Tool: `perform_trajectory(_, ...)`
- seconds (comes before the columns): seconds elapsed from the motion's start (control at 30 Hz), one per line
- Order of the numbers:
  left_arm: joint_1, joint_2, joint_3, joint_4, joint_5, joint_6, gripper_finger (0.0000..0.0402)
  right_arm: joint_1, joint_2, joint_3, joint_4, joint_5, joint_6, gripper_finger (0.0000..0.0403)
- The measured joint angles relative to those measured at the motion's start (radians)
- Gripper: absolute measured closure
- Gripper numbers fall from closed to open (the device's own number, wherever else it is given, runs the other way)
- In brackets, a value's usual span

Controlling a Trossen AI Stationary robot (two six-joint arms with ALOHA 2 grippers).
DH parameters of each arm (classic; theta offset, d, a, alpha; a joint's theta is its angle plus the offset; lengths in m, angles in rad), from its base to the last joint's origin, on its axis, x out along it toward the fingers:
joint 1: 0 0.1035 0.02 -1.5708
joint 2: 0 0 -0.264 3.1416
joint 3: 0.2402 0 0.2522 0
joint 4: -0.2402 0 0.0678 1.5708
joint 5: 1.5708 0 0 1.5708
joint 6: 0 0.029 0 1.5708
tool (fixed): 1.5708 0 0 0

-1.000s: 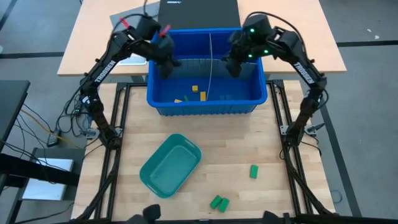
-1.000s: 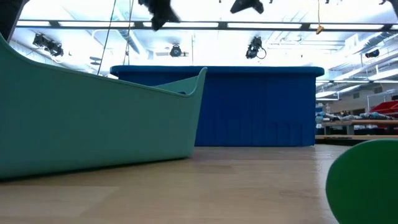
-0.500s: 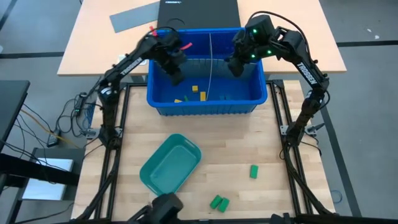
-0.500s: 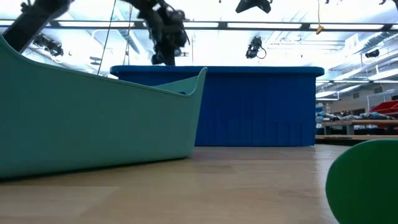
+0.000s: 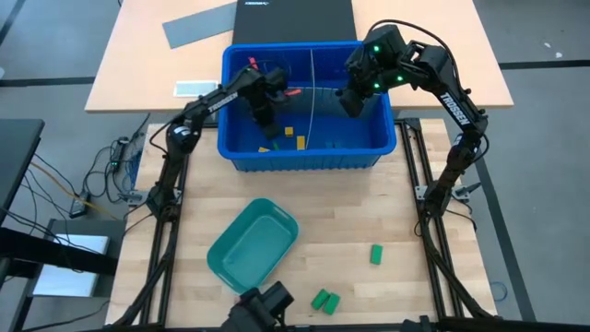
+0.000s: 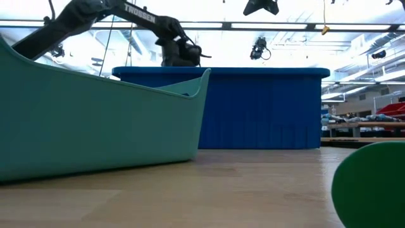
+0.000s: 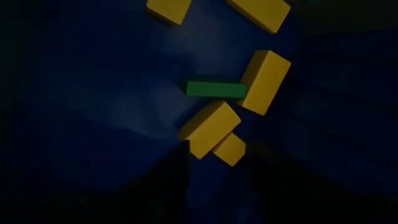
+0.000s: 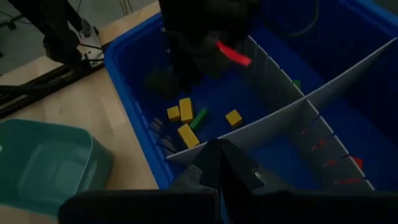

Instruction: Sort Items/Unsort Items

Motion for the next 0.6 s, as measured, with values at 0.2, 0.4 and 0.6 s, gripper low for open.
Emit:
perform_trajectory(0.2, -0.026, 0.014, 0.0, -0.002, -0.003, -0.001, 0.0202, 0.0, 0.0, 0.0, 0.001, 0.0, -0.008, 0.0403)
perform_trajectory(0.4, -0.045, 0.014, 0.0, -0.107, -0.002, -0.003, 0.0193, 0.0, 0.0, 0.0, 0.012, 0.0, -0.032, 0.0403)
perform_trajectory(0.6, -0.078, 0.005, 0.0, -0.101, 0.0, -0.006, 0.0193, 0.002, 0.001, 0.0, 0.048, 0.0, -0.051, 0.0403)
